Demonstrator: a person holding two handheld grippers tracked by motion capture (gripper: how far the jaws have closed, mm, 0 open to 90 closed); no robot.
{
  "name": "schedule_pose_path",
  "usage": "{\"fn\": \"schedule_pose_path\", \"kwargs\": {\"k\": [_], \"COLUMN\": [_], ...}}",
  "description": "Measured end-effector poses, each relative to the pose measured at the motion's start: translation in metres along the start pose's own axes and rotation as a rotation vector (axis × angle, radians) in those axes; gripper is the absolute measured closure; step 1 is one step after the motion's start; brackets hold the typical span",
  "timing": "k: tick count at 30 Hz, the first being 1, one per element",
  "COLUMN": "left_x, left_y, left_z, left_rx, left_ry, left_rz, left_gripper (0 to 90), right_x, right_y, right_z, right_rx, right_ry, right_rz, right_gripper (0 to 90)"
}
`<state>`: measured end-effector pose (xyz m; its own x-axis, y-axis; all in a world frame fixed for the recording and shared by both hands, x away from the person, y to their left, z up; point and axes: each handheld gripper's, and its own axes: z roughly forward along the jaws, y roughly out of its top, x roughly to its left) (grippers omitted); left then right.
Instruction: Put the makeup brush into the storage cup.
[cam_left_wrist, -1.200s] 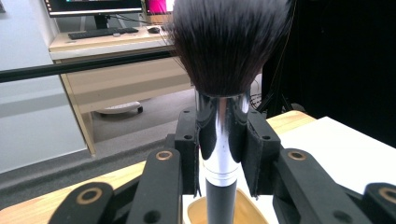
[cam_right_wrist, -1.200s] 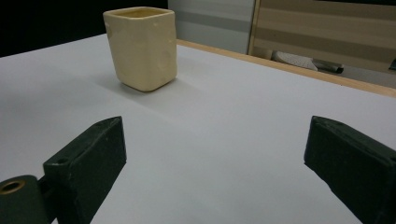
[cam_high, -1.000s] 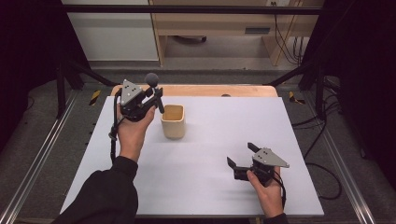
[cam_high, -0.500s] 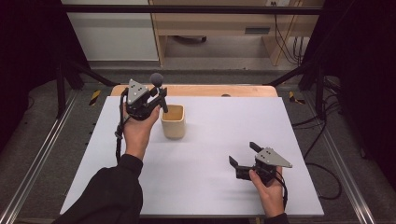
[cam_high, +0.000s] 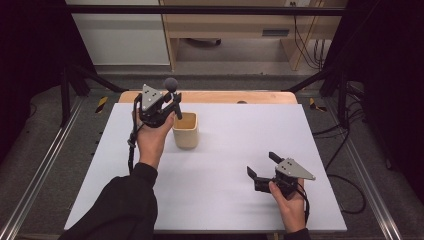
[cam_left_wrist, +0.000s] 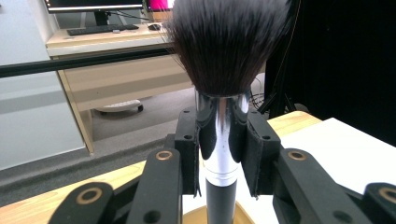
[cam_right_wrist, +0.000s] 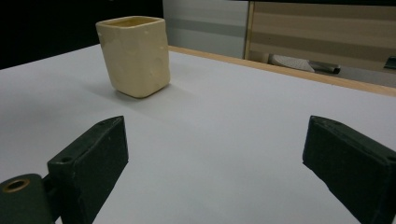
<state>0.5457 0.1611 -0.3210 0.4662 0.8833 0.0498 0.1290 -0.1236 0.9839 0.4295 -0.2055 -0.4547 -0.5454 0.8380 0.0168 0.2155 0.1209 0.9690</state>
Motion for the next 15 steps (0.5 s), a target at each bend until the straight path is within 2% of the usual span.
{"fn": "schedule_pose_path", "kwargs": {"k": [15], "left_x": [-0.0002], "left_y": [-0.0028], "left_z": [0.0033], "left_rx": [0.005], "left_ry": [0.008], "left_rz": [0.012], "left_gripper": [70.2], "right_x": [-0.001], "right_y": [-0.0006], "right_z": [-0.0005], "right_rx": [0.005], "right_ry": [0.002], "right_rz": [0.011], "right_gripper": [6.6]}}
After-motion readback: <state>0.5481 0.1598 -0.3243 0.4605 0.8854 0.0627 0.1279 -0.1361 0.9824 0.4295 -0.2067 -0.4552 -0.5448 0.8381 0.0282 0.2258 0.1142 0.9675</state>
